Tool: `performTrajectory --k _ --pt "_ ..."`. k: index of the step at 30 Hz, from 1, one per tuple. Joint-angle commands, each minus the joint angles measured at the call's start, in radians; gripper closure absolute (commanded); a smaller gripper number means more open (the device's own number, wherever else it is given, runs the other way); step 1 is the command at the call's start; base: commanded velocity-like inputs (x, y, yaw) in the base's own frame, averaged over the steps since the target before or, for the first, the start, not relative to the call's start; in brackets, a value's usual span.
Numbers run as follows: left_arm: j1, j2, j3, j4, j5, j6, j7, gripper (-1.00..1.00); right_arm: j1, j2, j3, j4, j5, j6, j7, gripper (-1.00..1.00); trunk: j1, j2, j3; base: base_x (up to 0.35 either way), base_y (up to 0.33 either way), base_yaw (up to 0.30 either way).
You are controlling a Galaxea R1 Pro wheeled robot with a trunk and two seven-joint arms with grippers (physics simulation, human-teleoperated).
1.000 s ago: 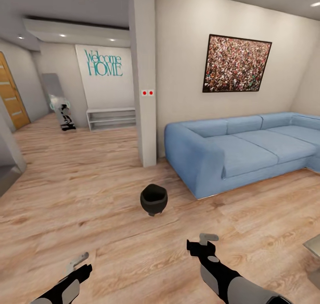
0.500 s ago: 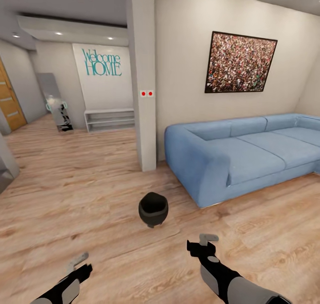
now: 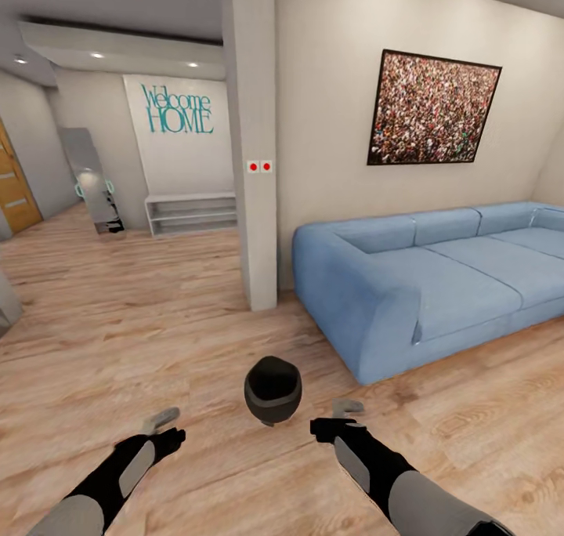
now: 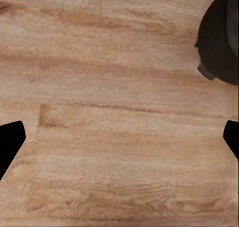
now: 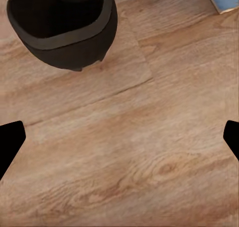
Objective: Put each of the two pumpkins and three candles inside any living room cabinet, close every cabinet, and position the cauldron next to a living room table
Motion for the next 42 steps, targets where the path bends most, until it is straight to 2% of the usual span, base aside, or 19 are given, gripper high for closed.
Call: performTrajectory --k 1,4,8,28,42 --pt "0.000 0.005 -0.012 -0.077 0.009 0.069 0.011 -1.00 0.000 0.000 0.008 -0.015 -0.016 0.019 -0.023 -1.00 0.001 0.000 -0.001 0.340 0.027 0.000" --pt "0.000 0.008 -0.015 -0.155 0.009 0.119 0.011 -1.00 0.001 0.000 0.009 -0.028 -0.019 0.037 -0.066 -1.00 0.001 0.000 -0.001 0.341 0.015 0.000" --pt "0.000 0.007 -0.016 -0.187 0.010 0.139 0.014 -1.00 0.001 0.000 0.010 -0.035 -0.021 0.048 -0.098 -1.00 0.001 0.000 -0.001 0.342 0.004 0.000" --pt "0.000 -0.003 -0.019 -0.201 0.012 0.144 0.012 -1.00 0.001 -0.004 0.012 -0.036 -0.018 0.033 -0.102 -1.00 0.001 0.000 -0.001 0.342 -0.003 0.000" --pt "0.000 0.005 -0.019 -0.203 0.014 0.146 0.009 -1.00 0.001 -0.003 0.010 -0.052 -0.023 0.031 -0.103 -1.00 0.001 0.000 -0.001 0.289 -0.159 -0.049"
